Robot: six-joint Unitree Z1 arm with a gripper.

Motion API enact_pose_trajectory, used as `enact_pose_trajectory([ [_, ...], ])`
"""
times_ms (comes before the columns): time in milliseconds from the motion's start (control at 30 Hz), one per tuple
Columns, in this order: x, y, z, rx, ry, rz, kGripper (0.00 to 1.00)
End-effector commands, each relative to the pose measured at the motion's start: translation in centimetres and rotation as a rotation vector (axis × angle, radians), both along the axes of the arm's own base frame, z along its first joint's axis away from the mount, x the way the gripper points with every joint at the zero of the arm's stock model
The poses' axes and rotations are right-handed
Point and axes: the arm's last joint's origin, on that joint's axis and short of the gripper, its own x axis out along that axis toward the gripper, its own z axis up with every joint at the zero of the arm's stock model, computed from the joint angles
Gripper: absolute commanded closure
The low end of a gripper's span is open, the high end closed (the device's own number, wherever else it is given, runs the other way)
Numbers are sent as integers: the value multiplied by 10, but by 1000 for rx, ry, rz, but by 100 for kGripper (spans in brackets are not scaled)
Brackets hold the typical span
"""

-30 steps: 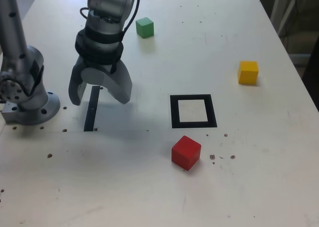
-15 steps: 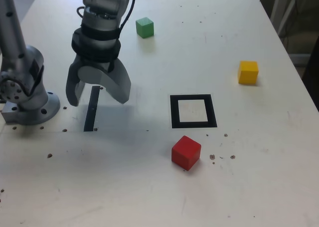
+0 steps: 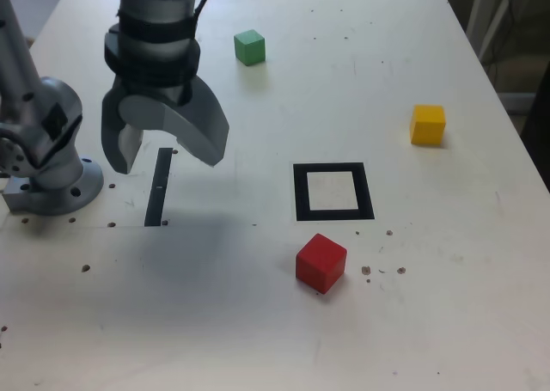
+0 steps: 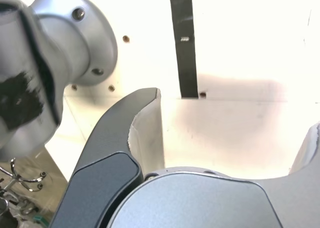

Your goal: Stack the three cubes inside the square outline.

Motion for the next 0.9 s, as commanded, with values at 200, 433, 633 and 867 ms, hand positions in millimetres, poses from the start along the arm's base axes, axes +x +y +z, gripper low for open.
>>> enact_pose_trajectory([
  [200, 15, -33, 16, -1, -25, -80, 0],
  [433, 38, -66, 18, 10, -34, -198, 0],
  [633, 37, -91, 14, 66, -60, -385, 0],
  [867, 42, -111, 14, -5, -87, -726, 0],
])
